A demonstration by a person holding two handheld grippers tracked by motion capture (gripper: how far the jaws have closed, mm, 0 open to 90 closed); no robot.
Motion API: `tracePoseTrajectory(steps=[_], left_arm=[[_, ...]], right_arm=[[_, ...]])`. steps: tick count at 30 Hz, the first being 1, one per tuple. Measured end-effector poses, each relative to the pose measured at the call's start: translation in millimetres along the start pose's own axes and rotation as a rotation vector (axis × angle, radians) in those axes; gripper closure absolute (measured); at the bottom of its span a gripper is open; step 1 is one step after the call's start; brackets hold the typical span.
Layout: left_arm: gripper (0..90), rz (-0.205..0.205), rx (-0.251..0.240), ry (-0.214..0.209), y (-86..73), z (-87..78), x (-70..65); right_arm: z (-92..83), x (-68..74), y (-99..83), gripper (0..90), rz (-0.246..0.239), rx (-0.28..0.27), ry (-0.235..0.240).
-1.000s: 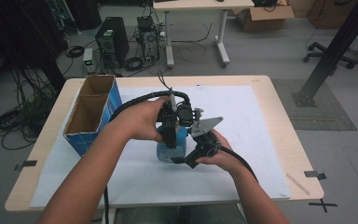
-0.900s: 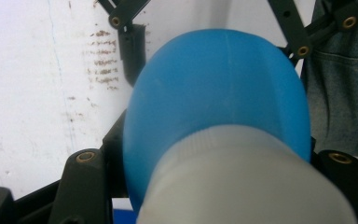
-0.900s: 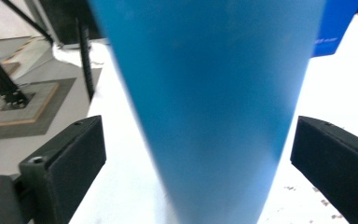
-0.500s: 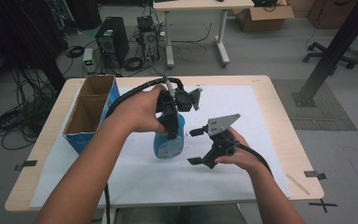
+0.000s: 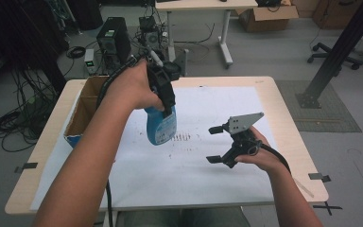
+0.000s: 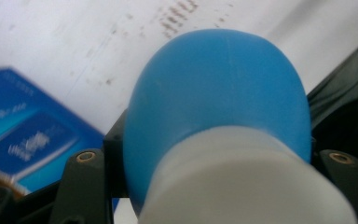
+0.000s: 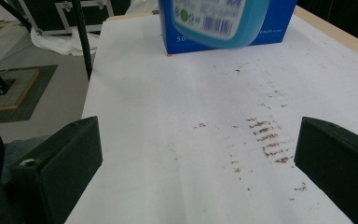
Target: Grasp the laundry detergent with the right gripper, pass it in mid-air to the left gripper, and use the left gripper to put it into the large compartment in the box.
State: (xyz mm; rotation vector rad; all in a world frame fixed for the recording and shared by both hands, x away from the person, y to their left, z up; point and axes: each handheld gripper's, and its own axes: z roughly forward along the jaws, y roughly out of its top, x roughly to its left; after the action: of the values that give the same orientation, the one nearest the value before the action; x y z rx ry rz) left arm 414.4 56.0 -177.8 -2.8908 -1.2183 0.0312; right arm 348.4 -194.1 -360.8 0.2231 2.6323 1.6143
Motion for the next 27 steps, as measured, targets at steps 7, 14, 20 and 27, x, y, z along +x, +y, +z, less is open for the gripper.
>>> tracePoseTrajectory(steps=[7, 14, 20, 27], left_arm=[[39.7, -0.187, -0.022, -0.011, -8.0, -25.2, 27.0], [39.6, -0.321, -0.025, -0.014, -20.5, -48.4, 49.7], [39.6, -0.421, -0.023, 0.022, -32.4, -68.4, 65.0], [39.6, -0.553, -0.064, 0.038, -52.7, -90.6, 84.2]], right_arm=[[-6.1, -0.3, 0.0, 0.8, -0.004, 0.004, -0.003], [-7.7, -2.2, -0.3, 0.8, -0.006, 0.0, -0.006], [-8.1, -4.8, -2.1, 0.8, 0.003, 0.004, -0.01], [-11.2, -5.6, -2.2, 0.8, 0.001, -0.004, -0.01]])
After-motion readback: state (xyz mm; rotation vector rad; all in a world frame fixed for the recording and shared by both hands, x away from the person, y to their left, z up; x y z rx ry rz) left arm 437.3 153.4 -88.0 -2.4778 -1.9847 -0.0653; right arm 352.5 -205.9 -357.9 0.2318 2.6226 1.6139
